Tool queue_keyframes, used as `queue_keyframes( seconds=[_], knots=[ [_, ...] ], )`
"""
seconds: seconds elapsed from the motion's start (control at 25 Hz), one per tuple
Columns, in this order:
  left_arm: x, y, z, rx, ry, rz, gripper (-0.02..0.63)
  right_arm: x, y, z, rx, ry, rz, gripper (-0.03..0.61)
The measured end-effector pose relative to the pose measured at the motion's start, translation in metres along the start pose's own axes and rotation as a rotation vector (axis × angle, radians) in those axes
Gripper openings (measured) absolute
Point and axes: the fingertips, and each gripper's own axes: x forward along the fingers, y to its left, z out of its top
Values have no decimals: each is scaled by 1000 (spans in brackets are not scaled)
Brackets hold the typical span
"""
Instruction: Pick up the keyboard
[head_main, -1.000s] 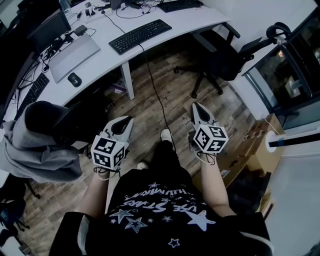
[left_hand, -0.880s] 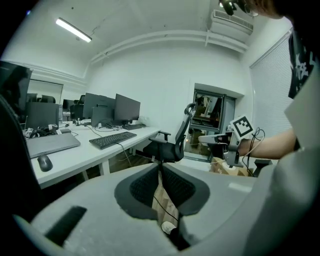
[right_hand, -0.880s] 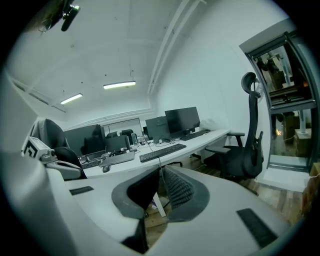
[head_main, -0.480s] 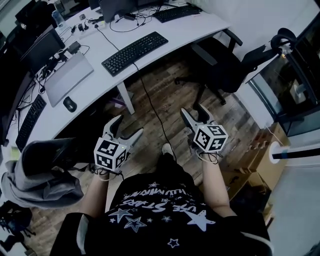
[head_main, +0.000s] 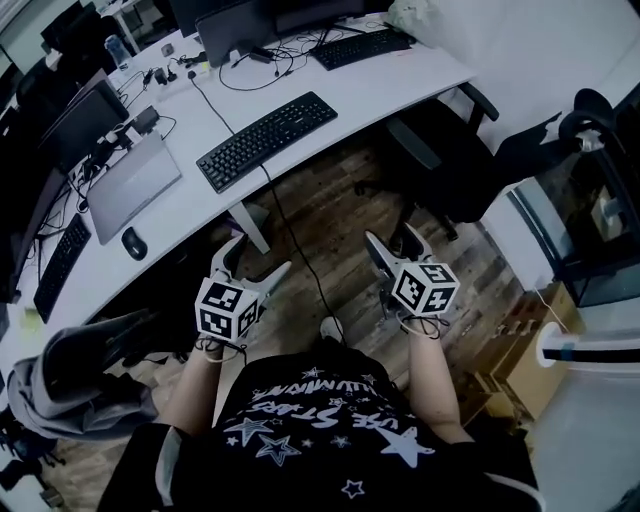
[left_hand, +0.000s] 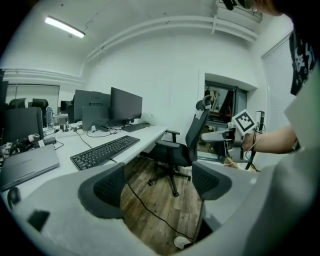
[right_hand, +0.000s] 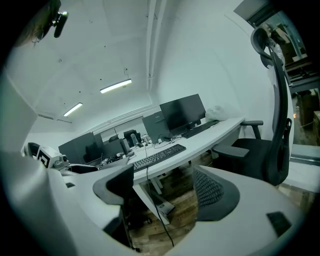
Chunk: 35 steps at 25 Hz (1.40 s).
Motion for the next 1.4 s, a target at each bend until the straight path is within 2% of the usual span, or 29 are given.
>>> queue_keyframes(
  seconds=[0.32,0.6,0.96,1.12,1.24,1.32,1.4],
  knots=[
    [56,27,24,-16,10,94,414,45,-58,23,-7,34,50,355],
    [78,49,33,-14,30,134,414,88,-68,28,-32,83,106,355],
    [106,140,30,-47,61,182,414,175,-63,35,-58,151,106,355],
    [120,186,36,-68,53,199,414,227,-66,54,-112,180,92,356],
    [129,215,38,-59,63,202,414,266,-57,64,-148,205,116,365],
    [133,232,36,-41,75,203,414,292,-44,63,-211,241,156,384],
    [136,246,34,-37,78,207,414,316,-29,58,-319,299,209,420]
  ],
)
